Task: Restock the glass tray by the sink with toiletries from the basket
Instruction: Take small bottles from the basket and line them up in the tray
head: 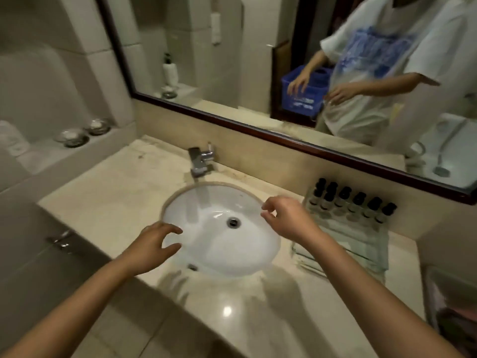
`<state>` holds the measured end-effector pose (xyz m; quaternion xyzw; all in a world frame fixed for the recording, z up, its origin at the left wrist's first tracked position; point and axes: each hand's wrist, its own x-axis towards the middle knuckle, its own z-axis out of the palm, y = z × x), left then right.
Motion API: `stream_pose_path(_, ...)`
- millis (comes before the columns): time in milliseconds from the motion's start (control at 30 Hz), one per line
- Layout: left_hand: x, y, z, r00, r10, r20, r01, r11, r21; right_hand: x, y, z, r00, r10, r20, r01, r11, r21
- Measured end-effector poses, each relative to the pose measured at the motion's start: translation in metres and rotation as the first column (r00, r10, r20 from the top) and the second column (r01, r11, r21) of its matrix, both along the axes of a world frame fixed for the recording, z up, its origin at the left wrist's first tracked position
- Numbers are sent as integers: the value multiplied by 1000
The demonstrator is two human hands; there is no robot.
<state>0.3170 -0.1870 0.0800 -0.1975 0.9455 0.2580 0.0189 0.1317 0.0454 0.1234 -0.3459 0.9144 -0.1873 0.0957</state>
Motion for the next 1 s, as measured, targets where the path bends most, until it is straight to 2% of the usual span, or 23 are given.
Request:
stream_pose_path(167, 172, -55, 40, 964, 262, -55, -263, 965, -6, 120, -108, 47, 982, 189, -11, -187, 966, -177)
stream_pose_path(233, 253, -69, 56, 929, 367, -44, -368, 929, -33, 184, -154, 59, 946, 323, -22, -319, 917, -239)
stream_pose_path(333, 377, -82, 76, 827, 561, -50, -563, 825, -51, 281, -213, 68, 852, 523, -8, -509, 826, -241)
stream_pose_path(433, 498, -72, 94, 647, 759, -70, -762, 647, -28, 380, -260, 74, 712, 703, 6, -684, 695, -222)
stream_pose_path(533, 592, -47, 108, 466, 880, -93, -884, 466, -17, 469, -287, 82, 562, 827, -12, -817, 552, -166)
stream_pose_path(633, 675, -4, 108, 264, 960, -95, -964, 265, -5, 553, -304, 88, 378, 925, -23, -919, 373, -126)
stream_pose_path(767, 753, 61, 93, 11, 994, -105, -1000, 14, 20, 644, -310, 89, 175, 984, -13, -976, 172, -132)
stream_pose_path(867, 780, 95, 86, -115, 991, -75, -993, -113, 24, 696, -312, 84, 50, 999, -10, -985, 48, -167)
stream_pose_path(1000, 794, 106, 90, -205, 978, -34, -979, -204, 27, 743, -315, 78, -90, 995, 33, -980, -82, -180)
